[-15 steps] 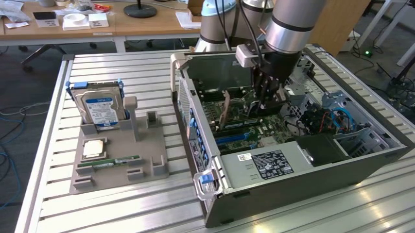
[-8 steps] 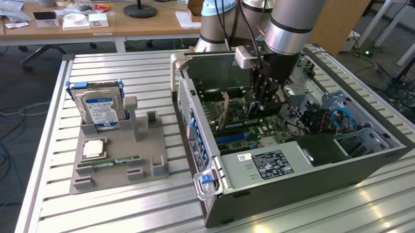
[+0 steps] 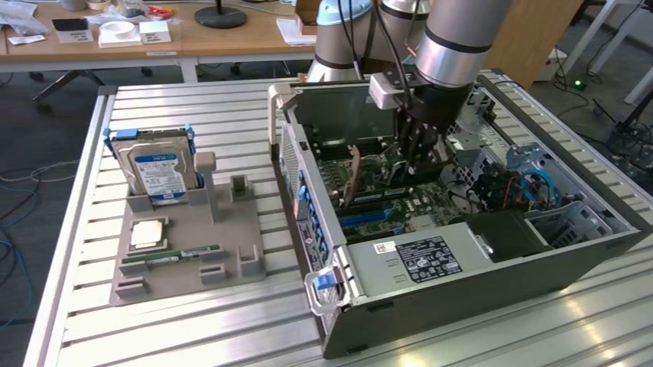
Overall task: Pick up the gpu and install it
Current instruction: 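Insert the gpu into the slot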
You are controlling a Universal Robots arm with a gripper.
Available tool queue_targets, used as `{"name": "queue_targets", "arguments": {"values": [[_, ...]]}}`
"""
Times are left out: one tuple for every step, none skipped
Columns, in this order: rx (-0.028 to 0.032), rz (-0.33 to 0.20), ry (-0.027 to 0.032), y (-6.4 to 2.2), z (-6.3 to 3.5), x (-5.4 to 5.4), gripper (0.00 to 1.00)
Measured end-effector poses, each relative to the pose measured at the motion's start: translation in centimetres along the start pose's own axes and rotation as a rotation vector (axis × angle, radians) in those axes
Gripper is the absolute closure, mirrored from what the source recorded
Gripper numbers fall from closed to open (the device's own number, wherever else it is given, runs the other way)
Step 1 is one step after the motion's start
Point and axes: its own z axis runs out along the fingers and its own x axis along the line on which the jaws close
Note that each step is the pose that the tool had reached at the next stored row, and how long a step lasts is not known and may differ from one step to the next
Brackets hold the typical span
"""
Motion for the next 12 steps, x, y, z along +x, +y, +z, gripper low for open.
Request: {"name": "queue_targets", "arguments": {"values": [[0.0000, 0.000, 0.0001, 0.06, 0.00, 0.04, 0.73], [0.0004, -0.001, 0.0000, 0.15, -0.01, 0.08, 0.73], [0.0011, -0.001, -0.0002, 0.24, -0.01, 0.12, 0.73], [0.0017, -0.002, -0.0004, 0.30, -0.01, 0.16, 0.73], [0.0021, -0.002, -0.0006, 0.37, -0.01, 0.19, 0.73], [0.0024, -0.002, -0.0007, 0.41, -0.01, 0.24, 0.73], [0.0027, -0.002, -0.0009, 0.44, -0.02, 0.32, 0.73], [0.0028, -0.003, -0.0025, 0.44, -0.02, 0.43, 0.73], [0.0030, -0.002, -0.0036, 0.46, -0.02, 0.54, 0.73], [0.0029, -0.002, -0.0042, 0.46, -0.02, 0.65, 0.73], [0.0029, -0.002, -0.0044, 0.47, -0.03, 0.73, 0.73], [0.0030, -0.002, -0.0047, 0.49, -0.02, 0.79, 0.73]]}}
